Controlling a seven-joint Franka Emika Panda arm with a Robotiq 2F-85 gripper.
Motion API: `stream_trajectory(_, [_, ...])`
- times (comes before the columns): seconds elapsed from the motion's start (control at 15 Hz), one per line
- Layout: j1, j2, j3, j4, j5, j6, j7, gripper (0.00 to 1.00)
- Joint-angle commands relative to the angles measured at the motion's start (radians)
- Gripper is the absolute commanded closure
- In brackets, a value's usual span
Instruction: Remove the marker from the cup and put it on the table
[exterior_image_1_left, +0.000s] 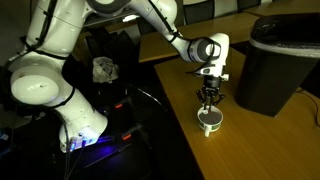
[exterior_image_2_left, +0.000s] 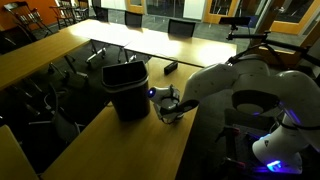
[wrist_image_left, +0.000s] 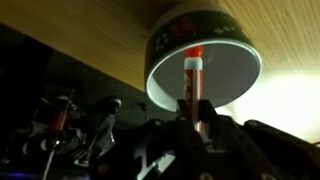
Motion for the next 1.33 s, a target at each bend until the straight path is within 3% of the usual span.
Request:
stream_trajectory(0.0, [0.061,-0.132,-0.015,-0.119,-0.087,-0.019,0.074,0.95])
stream_trajectory(0.13, [0.089,-0.197,-0.015,-0.164,-0.156,-0.063,0.132,0.95])
stream_trajectory(0.27, [0.164,-0.249,-0.076,-0.221,-0.126,-0.027,0.083,0.95])
stream_trajectory(0.4, [0.163,-0.297,-0.043,-0.269,-0.125,0.035,0.080,0.95])
stream_trajectory(0.6, [0.168,-0.271,-0.003,-0.307,-0.092,0.283,0.080,0.95])
stream_trajectory(0.67, [0.097,-0.265,0.080,-0.313,-0.119,0.352,0.076,0.95])
stream_trajectory(0.93, [0.010,-0.162,0.186,-0.323,-0.038,0.604,-0.096,0.95])
stream_trajectory(1.27, [-0.157,-0.027,0.368,-0.256,0.194,0.705,-0.515,0.95])
